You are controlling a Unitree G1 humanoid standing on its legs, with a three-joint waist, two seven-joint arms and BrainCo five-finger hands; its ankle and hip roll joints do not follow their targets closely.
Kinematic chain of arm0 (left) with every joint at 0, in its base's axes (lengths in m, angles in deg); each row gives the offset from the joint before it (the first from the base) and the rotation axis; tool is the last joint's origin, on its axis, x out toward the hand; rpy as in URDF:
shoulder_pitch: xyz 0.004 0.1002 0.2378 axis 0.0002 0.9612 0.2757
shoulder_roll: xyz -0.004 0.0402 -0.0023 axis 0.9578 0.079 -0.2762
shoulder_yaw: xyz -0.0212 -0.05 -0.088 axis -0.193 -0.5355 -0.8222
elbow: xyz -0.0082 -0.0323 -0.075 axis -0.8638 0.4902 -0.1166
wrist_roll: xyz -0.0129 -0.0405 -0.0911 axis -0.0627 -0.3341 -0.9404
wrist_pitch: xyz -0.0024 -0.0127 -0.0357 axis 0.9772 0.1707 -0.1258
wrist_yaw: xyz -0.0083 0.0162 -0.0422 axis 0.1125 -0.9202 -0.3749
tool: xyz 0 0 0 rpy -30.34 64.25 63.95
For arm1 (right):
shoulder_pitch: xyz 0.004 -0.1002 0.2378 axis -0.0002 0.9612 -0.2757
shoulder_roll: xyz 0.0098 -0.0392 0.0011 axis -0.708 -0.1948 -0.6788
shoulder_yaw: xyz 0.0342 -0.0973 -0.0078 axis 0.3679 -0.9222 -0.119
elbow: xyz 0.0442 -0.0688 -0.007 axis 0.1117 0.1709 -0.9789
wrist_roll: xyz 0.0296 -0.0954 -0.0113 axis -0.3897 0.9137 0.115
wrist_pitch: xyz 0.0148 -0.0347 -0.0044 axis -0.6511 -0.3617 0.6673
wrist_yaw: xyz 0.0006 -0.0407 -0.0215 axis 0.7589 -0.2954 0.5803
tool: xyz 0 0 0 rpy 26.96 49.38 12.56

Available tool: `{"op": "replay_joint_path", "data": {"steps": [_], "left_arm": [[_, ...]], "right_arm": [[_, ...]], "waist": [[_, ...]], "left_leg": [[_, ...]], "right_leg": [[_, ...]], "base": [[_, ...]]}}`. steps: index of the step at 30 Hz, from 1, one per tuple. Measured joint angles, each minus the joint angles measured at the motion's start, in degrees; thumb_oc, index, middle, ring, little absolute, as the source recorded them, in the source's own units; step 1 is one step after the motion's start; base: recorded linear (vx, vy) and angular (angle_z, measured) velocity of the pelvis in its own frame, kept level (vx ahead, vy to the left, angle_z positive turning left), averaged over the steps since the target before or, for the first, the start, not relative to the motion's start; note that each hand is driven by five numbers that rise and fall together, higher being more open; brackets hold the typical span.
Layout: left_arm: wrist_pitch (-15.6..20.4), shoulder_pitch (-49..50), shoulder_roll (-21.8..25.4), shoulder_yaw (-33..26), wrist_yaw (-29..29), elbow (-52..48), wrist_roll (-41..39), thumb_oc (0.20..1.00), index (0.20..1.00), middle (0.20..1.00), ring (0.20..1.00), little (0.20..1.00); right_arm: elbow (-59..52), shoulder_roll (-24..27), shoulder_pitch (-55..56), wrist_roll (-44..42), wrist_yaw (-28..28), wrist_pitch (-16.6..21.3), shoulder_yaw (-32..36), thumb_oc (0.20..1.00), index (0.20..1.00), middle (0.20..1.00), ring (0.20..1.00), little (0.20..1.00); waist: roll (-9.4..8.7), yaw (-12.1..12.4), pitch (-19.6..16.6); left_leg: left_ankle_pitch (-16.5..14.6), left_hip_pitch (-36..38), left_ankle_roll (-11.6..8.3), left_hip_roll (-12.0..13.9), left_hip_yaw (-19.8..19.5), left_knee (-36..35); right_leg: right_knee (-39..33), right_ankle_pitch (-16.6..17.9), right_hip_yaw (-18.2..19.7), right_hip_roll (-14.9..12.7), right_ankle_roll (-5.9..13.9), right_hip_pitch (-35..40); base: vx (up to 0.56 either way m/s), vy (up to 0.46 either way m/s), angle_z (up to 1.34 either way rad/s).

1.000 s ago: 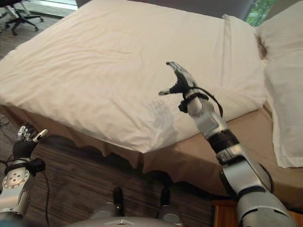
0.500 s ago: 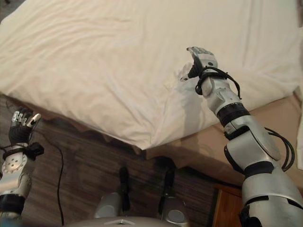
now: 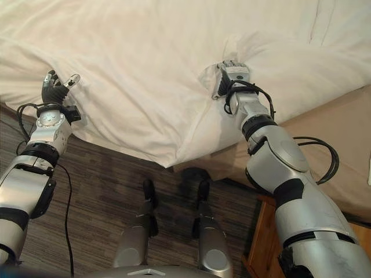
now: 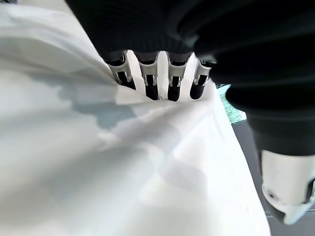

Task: Making the bed.

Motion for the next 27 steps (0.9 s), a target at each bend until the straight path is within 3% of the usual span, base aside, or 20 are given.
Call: {"op": "replay_joint_path", "data": {"steps": [8,10,15,18,21,27], "left_arm": [[-1.56,5.9,-1.22,-1.72,-0.15,-1.21,0.19,1.0,1.0,1.0,1.0,1.0],[-1.56,9.77,-1.96,-2.67,-0.17,-3.27,0.29,1.0,1.0,1.0,1.0,1.0],[-1.76,23.41,-3.8,-6.7,-0.16,-12.7,0.87,1.0,1.0,1.0,1.0,1.0],[-1.8,34.13,-5.48,-9.47,0.21,-19.42,4.13,1.0,1.0,1.0,1.0,1.0],[-2.92,39.53,-8.08,-10.76,0.81,-20.05,5.2,1.0,1.0,1.0,1.0,1.0],[-4.21,43.06,-11.38,-10.76,2.45,-20.15,6.92,1.0,1.0,1.0,1.0,1.0]], "right_arm": [[-4.76,-1.76,7.43,-1.54,0.3,-0.7,5.03,0.2,0.2,0.2,0.2,0.2],[-7.31,-2.27,11.14,-1.78,0.25,-0.74,6.61,0.2,0.2,0.2,0.2,0.2],[-20.8,-1.71,23.17,-3.51,0.25,-1.21,14.71,0.2,0.2,0.2,0.2,0.2],[-28.67,-1.38,33.05,-3.51,0.47,-1.23,18.99,0.2,0.2,0.2,0.2,0.2],[-31.12,-1.52,39.52,-3.6,0.72,-1.23,22.31,0.2,0.2,0.2,0.2,0.2],[-31.67,-1.43,47.77,-6.1,1.58,0.32,29.33,0.2,0.2,0.2,0.2,0.2]], "waist": [[-0.3,-2.19,-0.2],[-0.95,-3.04,-1.2],[-3.33,-5.87,-3.6],[-3.75,-6.81,-5.94],[-3.92,-7.82,-8.41],[-3.46,-9.85,-12.36]], "left_leg": [[-2.04,8.67,-0.45,-0.32,2.9,-0.1],[-3.16,10.4,-1.37,-0.31,3.69,-0.12],[-3.48,13.38,-0.47,-0.53,5.3,-0.11],[-4.88,16.78,-0.6,-0.7,6.75,-0.18],[-5.66,18.73,-0.46,-1.05,8.08,-0.39],[-6.67,20.46,-0.47,-1.52,9.59,-0.48]], "right_leg": [[-0.02,-0.11,2.94,-0.45,0.51,6.86],[-0.03,-0.9,4.04,-0.49,0.74,7.88],[-0.02,-0.47,5.5,-0.55,0.68,9.84],[-0.03,-1.09,6.82,-0.62,1.15,12.33],[-0.04,-1.84,7.98,-0.86,1.38,13.46],[-0.29,-2.68,9.51,-1.26,1.72,14.15]], "base": [[0.02,0.067,-0.17],[0.04,0.096,-0.25],[0.04,0.084,-0.16],[0.05,0.069,-0.2],[0.03,0.036,-0.19],[0.01,0.038,-0.13]]}}
